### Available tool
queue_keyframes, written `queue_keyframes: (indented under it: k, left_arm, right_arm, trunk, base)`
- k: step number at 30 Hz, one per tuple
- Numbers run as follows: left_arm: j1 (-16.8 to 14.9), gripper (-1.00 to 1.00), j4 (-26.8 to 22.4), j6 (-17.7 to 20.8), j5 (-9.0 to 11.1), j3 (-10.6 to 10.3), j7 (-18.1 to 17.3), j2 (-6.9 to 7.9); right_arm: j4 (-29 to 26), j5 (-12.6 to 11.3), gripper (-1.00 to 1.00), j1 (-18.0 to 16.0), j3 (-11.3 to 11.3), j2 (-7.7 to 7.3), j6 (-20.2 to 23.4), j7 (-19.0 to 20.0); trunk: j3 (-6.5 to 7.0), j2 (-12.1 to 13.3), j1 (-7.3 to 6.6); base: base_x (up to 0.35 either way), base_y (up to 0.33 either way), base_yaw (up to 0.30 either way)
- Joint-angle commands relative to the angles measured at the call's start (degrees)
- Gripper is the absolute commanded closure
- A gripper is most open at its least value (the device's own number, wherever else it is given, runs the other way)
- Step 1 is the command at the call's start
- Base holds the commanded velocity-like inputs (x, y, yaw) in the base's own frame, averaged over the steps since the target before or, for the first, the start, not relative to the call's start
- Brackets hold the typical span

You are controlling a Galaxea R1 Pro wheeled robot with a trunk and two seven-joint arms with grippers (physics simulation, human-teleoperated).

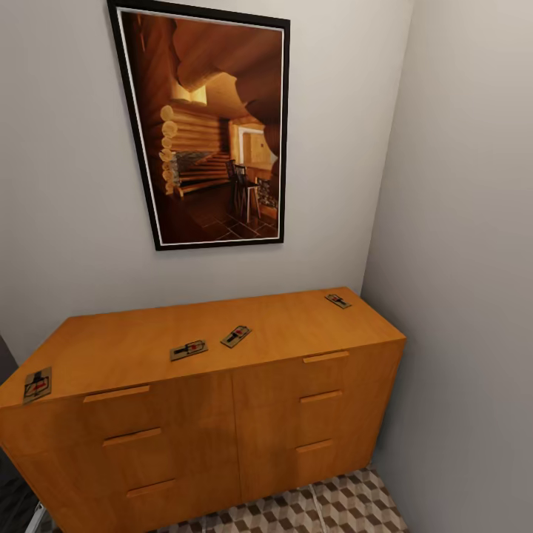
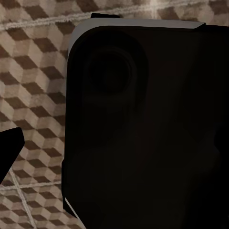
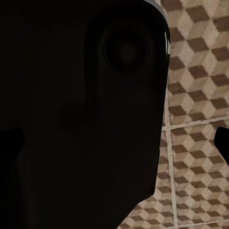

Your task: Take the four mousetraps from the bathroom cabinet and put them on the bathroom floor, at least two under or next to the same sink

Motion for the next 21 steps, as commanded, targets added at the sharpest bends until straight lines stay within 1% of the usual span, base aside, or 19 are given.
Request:
queue_keyframes:
  k: [1,14,18,21]
  left_arm:
    - [-0.01,-1.00,0.00,-0.12,0.57,-0.01,-0.09,0.00]
    - [-0.01,-1.00,0.00,-0.11,0.57,-0.01,-0.08,0.00]
    - [-0.01,-1.00,0.00,-0.12,0.57,-0.01,-0.09,-0.01]
    - [-0.01,-1.00,0.00,-0.12,0.57,-0.01,-0.07,0.00]
  right_arm:
    - [0.00,0.07,-1.00,-0.01,0.06,0.02,-0.14,-0.03]
    - [0.00,0.08,-1.00,-0.01,0.06,0.00,-0.29,-0.03]
    - [0.00,0.08,-1.00,-0.01,0.06,-0.01,-0.26,-0.03]
    - [0.00,0.07,-1.00,-0.01,0.06,-0.01,-0.25,-0.03]
  trunk:
    - [-0.05,-0.02,0.00]
    - [-0.05,-0.02,0.00]
    - [-0.05,-0.02,0.00]
    - [-0.05,-0.02,0.00]
  base:
    - [0.001,-0.001,0.000]
    - [0.000,0.000,0.005]
    - [0.000,0.000,0.098]
    - [0.000,0.000,0.177]
